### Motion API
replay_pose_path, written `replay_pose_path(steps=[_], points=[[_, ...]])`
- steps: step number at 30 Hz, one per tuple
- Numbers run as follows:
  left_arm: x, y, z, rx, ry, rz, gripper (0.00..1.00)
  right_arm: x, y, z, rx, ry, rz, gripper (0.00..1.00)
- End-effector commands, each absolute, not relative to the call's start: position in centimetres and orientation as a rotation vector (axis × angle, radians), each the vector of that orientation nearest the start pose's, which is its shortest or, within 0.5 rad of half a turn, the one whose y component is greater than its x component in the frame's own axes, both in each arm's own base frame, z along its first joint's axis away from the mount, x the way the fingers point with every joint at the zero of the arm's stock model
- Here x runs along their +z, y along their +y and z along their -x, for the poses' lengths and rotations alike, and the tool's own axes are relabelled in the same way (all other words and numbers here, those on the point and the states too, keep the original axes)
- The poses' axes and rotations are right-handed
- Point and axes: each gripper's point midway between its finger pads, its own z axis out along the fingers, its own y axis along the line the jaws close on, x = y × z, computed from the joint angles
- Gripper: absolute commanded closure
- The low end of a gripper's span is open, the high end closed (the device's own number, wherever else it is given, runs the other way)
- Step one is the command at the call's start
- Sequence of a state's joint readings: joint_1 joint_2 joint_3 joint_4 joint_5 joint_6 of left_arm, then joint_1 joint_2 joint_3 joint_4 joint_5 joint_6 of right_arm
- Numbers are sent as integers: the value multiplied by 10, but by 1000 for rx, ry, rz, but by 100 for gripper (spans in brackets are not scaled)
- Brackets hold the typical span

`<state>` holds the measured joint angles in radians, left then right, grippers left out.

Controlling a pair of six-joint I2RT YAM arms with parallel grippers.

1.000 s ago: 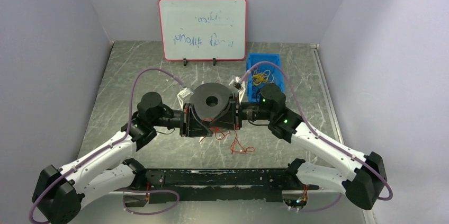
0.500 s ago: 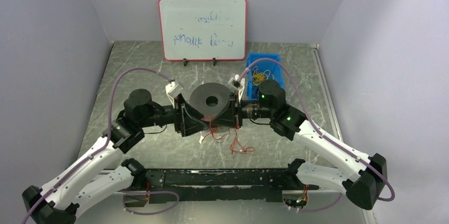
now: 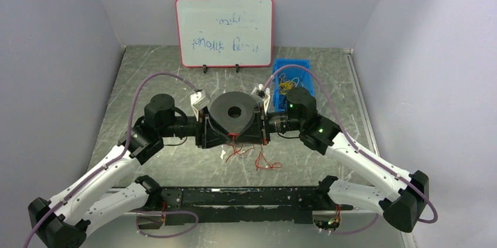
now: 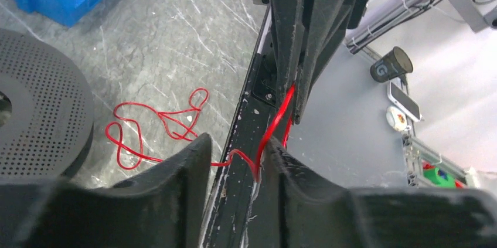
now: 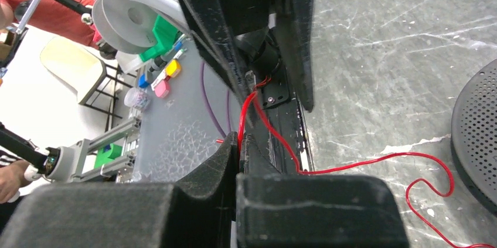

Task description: Wrap the cables

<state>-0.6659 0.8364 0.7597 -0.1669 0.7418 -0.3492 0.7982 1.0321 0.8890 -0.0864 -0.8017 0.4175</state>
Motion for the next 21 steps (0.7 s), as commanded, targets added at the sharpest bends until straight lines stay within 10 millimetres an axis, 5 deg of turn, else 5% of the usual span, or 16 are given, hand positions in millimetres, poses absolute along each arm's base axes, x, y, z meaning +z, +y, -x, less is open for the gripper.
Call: replay_pose_path(steps=[1, 5, 8, 16, 21], points=[[283, -273, -120, -1422, 1663, -971, 66, 299, 313, -106, 1568, 1741, 1025, 100], [288, -276, -112, -1487, 1618, -1019, 93, 296, 314, -108, 1558, 1764, 1023, 100], [293, -276, -106, -1517, 1575, -1047, 93, 299, 314, -111, 1537, 1754, 1019, 99], [305, -271, -101, -1520, 1565, -1019, 93, 313, 304, -117, 1412, 1672, 1043, 62], [306, -264, -101, -1442, 1575, -1032, 93, 329, 292, -121, 1274, 1578, 1094, 49]])
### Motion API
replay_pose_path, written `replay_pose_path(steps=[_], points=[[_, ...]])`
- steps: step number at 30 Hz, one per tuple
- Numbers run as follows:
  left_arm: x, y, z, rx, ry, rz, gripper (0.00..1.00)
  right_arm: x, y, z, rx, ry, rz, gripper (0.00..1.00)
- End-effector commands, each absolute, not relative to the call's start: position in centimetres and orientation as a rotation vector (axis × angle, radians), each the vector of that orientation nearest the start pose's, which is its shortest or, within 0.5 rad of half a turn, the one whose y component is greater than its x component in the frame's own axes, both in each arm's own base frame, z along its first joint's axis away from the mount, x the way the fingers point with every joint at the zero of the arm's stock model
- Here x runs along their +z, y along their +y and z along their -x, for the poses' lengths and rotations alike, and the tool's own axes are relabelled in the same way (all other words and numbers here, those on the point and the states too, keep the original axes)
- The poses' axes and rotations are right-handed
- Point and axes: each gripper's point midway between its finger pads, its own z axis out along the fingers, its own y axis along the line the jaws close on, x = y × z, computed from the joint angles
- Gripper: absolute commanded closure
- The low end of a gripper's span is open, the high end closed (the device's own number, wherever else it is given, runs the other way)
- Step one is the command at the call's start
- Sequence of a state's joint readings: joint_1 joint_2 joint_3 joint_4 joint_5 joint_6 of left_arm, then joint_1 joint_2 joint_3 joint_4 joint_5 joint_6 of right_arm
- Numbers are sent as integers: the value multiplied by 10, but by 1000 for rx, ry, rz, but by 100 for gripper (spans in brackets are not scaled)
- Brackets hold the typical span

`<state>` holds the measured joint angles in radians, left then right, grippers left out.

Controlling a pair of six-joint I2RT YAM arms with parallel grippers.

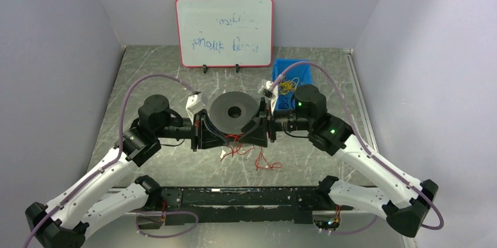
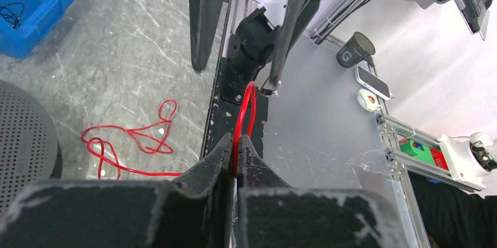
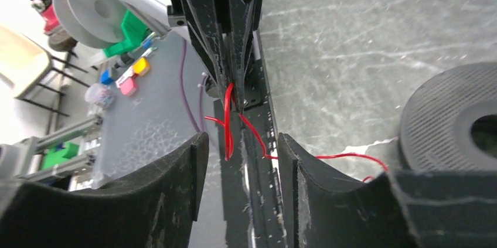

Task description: Wrap the cables

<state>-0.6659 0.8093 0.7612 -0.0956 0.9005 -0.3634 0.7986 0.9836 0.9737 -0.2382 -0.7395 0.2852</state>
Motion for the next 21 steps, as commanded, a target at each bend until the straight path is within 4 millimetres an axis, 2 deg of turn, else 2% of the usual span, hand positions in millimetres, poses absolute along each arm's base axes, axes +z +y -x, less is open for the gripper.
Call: replay_pose_path(steps=[1, 3, 5, 8, 12, 17, 21], points=[[307, -262, -100, -1428, 1577, -1031, 93, 329, 289, -121, 1246, 1559, 1109, 46], [308, -259, -99, -1407, 1586, -1031, 93, 330, 287, -120, 1216, 1501, 1149, 40], [309, -256, -97, -1398, 1592, -1039, 93, 328, 287, -116, 1201, 1430, 1207, 40], [311, -253, -96, -1391, 1592, -1015, 93, 314, 287, -114, 1152, 1311, 1296, 40], [306, -255, -98, -1428, 1648, -966, 93, 313, 284, -124, 987, 1117, 1329, 37], [298, -260, -100, -1593, 1713, -953, 93, 295, 291, -140, 822, 1047, 1367, 36], [302, -247, -105, -1706, 1688, -927, 93, 283, 295, -155, 635, 1008, 1355, 36]])
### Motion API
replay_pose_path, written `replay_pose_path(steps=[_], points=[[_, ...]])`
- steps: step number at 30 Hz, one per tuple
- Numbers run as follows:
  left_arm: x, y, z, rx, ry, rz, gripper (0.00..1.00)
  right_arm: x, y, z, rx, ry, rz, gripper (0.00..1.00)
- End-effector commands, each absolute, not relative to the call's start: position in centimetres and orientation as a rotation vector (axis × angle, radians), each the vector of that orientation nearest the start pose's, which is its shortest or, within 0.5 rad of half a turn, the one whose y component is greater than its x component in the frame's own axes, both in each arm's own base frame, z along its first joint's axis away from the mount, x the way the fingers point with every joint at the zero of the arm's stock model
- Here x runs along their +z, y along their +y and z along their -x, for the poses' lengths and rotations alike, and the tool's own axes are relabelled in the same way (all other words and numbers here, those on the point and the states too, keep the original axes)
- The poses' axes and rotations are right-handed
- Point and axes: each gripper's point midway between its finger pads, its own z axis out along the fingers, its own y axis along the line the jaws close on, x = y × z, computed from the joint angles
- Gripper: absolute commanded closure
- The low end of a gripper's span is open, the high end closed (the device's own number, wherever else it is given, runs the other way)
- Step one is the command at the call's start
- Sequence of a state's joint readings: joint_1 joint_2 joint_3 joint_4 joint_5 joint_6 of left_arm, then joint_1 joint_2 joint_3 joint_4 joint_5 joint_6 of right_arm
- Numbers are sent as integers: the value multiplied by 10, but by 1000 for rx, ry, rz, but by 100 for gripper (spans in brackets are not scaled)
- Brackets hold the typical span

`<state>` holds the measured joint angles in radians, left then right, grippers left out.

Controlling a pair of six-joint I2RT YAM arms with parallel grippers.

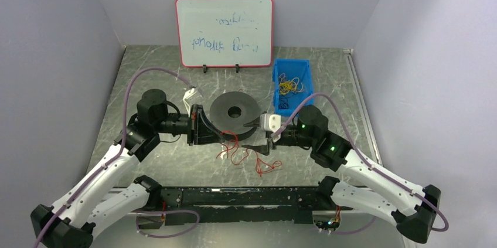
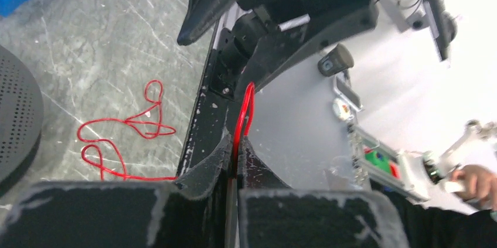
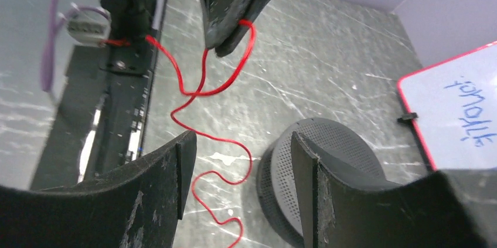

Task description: Wrap the cables

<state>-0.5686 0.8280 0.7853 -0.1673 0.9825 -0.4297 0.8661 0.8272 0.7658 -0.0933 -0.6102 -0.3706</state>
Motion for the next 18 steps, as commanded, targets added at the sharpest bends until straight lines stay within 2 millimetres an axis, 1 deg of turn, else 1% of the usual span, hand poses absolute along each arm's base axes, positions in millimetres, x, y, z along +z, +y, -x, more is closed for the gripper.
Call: replay_pose_path(steps=[1, 3, 7, 11, 15, 18], points=[[303, -243, -106, -1733, 1680, -924, 93, 281, 296, -156, 602, 992, 1356, 36], [302, -239, -107, -1779, 1684, -918, 93, 281, 299, -157, 545, 952, 1351, 36], [297, -237, -103, -1859, 1693, -931, 93, 286, 304, -160, 456, 882, 1329, 37], [294, -237, -101, -1894, 1691, -932, 93, 298, 311, -159, 385, 808, 1303, 38], [290, -237, -101, -1913, 1708, -921, 93, 306, 320, -154, 375, 749, 1298, 38], [287, -237, -101, -1924, 1715, -912, 93, 312, 329, -142, 419, 706, 1312, 38]])
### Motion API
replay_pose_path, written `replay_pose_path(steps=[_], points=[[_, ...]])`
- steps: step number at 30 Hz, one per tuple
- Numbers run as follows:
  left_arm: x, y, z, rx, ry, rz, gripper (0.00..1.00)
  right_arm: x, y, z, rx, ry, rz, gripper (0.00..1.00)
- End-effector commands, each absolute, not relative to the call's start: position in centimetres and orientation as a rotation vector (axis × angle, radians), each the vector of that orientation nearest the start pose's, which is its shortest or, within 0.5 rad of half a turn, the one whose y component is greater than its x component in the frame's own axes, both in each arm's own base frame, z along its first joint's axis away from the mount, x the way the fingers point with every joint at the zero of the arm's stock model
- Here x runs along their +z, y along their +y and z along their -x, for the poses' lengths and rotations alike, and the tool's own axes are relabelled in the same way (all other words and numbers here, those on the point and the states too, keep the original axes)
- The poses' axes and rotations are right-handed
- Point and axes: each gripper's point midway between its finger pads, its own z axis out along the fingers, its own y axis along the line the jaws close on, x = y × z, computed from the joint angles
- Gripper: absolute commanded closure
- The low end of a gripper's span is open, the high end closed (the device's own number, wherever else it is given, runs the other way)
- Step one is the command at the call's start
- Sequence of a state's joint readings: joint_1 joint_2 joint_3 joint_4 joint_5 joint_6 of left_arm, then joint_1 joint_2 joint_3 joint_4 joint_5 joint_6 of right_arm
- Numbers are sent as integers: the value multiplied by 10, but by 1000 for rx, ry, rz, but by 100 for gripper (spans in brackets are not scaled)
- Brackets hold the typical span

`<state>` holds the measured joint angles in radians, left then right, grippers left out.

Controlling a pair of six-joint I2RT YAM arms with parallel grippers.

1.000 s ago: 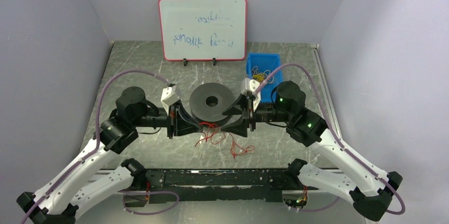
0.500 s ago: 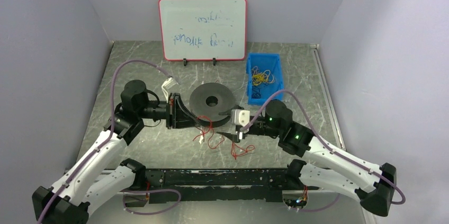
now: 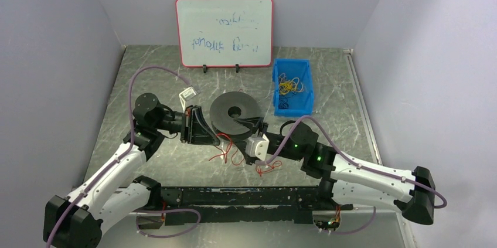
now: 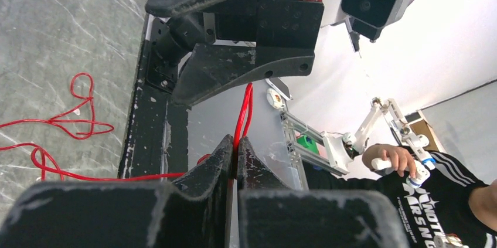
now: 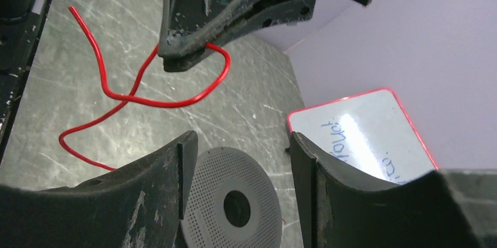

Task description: Wrap the cables

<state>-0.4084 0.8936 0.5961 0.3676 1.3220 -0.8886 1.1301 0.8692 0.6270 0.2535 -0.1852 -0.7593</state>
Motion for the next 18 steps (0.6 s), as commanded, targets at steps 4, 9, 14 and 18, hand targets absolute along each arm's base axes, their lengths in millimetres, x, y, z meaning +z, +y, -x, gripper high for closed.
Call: replay_pose_path(steps=[4, 9, 14, 18], points=[[284, -238, -102, -1924, 1722, -910, 93, 325, 336, -124, 497, 658, 1299, 38], [280, -239, -104, -1927, 1732, -912, 93, 345, 334, -105, 603, 607, 1257, 38], [277, -239, -105, -1923, 1729, -920, 93, 359, 332, -103, 649, 600, 1183, 42], [277, -239, -104, -1913, 1729, -927, 93, 362, 337, -101, 692, 591, 1158, 45]])
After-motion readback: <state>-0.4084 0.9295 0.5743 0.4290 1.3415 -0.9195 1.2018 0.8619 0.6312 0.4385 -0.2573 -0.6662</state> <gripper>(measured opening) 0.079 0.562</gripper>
